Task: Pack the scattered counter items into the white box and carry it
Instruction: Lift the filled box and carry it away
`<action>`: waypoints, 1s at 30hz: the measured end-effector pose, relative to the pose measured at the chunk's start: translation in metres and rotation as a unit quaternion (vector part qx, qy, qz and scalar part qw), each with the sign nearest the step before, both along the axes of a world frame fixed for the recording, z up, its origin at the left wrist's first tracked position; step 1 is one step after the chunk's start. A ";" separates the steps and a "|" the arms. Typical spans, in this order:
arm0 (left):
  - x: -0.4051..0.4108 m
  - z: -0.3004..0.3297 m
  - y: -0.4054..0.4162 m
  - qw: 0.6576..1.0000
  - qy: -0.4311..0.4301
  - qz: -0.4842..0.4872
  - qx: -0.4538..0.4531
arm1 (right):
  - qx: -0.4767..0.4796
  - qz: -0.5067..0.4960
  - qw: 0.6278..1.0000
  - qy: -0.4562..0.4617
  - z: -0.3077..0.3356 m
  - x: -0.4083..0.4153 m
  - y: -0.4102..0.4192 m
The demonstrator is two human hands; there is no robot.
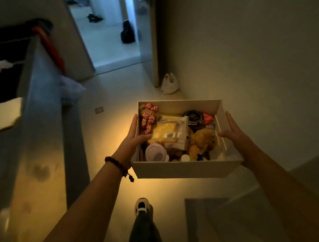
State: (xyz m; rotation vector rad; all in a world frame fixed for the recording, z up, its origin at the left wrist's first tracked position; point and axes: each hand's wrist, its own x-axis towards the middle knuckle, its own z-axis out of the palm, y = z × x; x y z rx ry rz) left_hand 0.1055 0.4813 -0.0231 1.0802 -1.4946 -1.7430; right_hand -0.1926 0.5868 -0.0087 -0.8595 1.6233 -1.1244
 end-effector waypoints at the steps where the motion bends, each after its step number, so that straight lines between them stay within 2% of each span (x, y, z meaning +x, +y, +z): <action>1: -0.019 -0.005 -0.021 1.000 0.002 -0.014 0.009 | 0.000 -0.024 1.000 0.002 -0.005 -0.012 -0.007; 9: -0.146 -0.016 -0.183 0.977 -0.018 -0.213 0.021 | -0.011 -0.246 0.969 -0.010 -0.039 -0.072 -0.060; 16: -0.240 -0.026 -0.256 0.931 -0.054 -0.362 0.023 | 0.019 -0.372 0.928 -0.025 -0.054 -0.103 -0.078; 24: -0.364 -0.075 -0.284 0.886 -0.088 -0.451 0.056 | 0.016 -0.437 0.895 -0.089 -0.101 -0.167 -0.083; 30: -0.461 -0.136 -0.296 0.878 -0.099 -0.460 0.090 | 0.006 -0.440 0.896 -0.049 -0.162 -0.234 -0.094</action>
